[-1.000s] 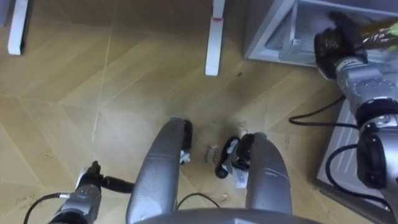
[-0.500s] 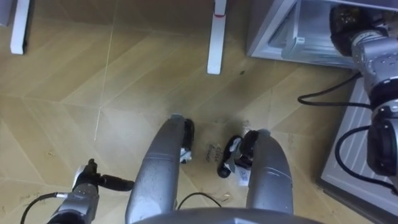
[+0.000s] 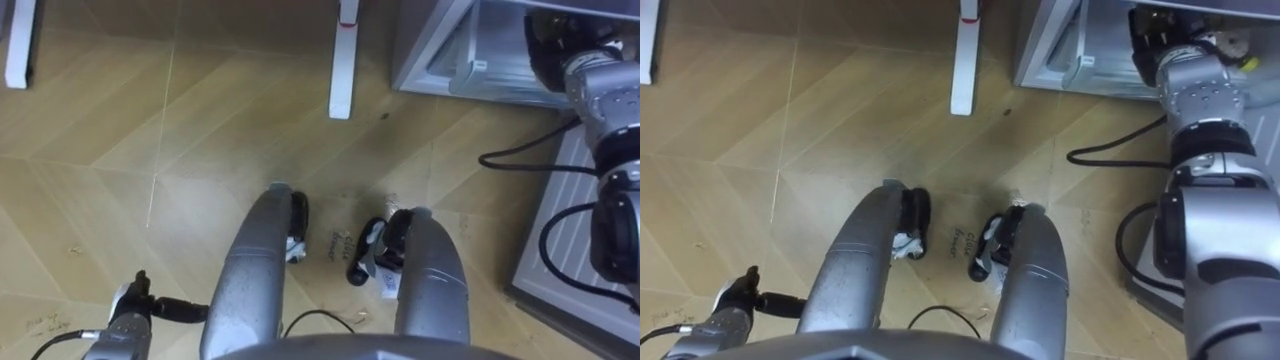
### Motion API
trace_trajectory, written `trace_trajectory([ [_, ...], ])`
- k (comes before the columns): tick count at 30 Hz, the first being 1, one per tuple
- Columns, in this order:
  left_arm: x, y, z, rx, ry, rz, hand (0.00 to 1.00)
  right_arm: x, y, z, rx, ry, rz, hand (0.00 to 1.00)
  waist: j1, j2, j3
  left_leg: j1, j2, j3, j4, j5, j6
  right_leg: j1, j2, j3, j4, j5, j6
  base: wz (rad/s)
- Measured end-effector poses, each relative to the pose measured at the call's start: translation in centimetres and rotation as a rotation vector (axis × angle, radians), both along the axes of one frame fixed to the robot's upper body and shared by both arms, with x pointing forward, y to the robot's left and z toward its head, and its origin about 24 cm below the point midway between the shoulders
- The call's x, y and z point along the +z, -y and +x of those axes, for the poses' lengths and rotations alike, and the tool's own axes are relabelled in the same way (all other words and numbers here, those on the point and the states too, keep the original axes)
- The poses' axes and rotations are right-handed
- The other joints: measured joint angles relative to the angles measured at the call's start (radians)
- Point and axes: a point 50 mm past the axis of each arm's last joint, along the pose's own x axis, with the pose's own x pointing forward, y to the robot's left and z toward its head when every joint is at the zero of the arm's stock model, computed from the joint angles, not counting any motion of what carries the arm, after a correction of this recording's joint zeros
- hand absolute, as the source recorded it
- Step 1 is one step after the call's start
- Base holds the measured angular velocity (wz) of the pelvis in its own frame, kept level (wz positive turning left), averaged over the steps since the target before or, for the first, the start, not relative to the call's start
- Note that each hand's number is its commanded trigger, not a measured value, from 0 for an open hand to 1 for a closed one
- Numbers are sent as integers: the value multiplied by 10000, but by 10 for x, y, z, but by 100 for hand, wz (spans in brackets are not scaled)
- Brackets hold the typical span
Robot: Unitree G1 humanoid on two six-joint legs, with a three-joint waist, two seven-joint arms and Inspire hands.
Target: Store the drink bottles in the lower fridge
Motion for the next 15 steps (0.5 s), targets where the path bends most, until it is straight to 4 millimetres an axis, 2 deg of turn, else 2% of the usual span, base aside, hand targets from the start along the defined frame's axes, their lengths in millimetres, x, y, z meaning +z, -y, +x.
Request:
trace_trajectory([
  [15, 1, 1, 2, -49, 100, -44, 0, -8, 2, -4, -166, -319, 145, 0, 19, 11, -3, 188, 19, 125, -121, -23, -32, 102, 81, 84, -107, -2, -7, -1],
])
